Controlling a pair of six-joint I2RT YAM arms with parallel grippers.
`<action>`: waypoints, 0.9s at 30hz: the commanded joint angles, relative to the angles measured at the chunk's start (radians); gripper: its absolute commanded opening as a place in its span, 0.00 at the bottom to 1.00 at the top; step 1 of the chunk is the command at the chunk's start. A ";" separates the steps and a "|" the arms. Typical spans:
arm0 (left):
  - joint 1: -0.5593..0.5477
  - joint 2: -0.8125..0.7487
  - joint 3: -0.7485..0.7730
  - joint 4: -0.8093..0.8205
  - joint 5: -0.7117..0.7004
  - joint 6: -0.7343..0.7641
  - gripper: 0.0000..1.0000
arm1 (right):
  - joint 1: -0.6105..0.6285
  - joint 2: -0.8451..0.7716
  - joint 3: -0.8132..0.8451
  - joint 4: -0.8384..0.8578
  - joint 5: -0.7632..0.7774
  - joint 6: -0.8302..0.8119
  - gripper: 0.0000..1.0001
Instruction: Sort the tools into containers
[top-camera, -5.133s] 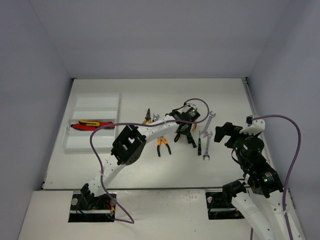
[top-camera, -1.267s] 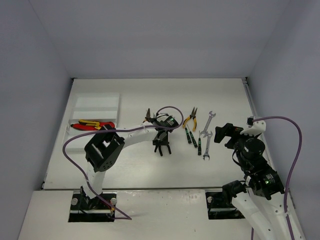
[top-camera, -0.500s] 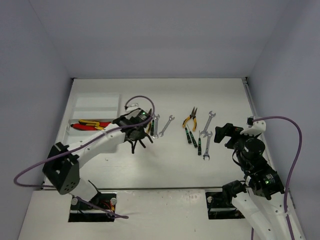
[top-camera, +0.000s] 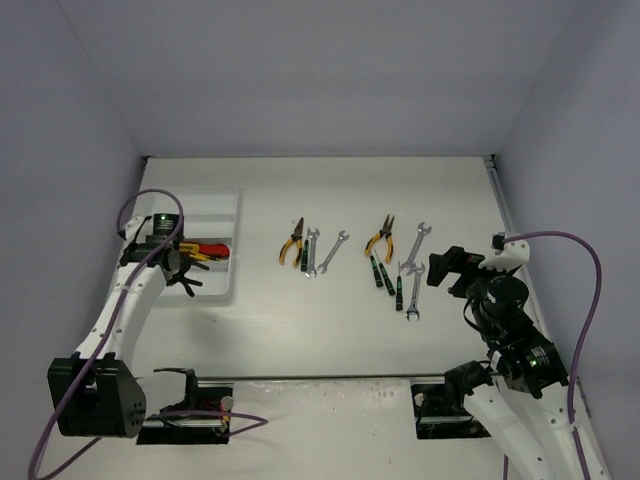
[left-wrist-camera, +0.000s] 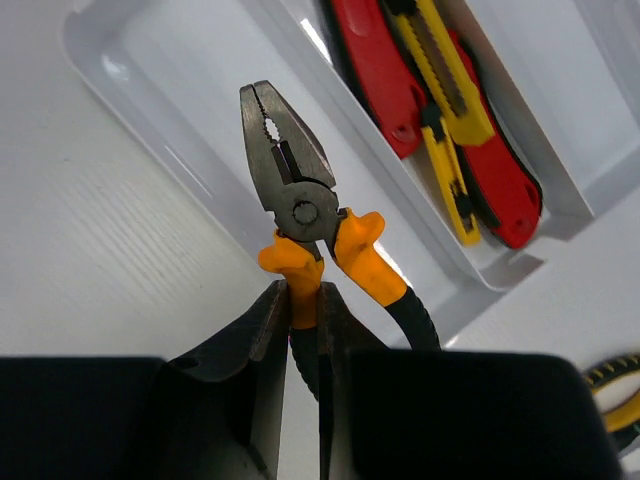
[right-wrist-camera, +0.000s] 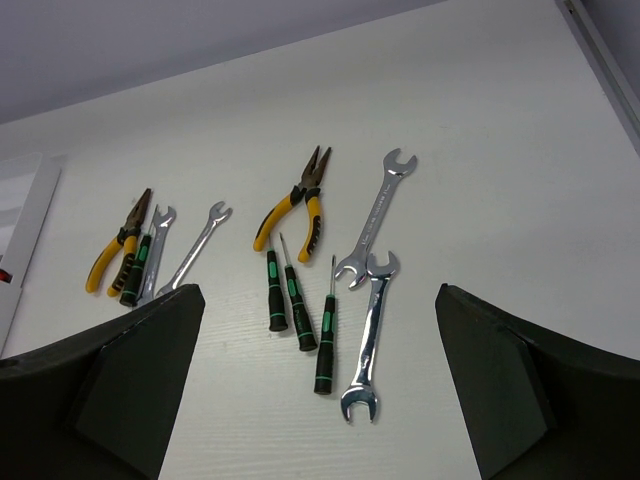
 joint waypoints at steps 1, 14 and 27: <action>0.133 0.030 0.054 0.006 0.021 0.035 0.00 | 0.013 0.028 0.004 0.055 -0.002 0.000 1.00; 0.252 0.233 0.081 0.087 0.077 0.109 0.00 | 0.024 0.026 0.004 0.055 0.004 0.000 1.00; 0.342 0.347 0.105 0.154 0.165 0.118 0.00 | 0.032 0.040 0.002 0.055 -0.001 -0.001 1.00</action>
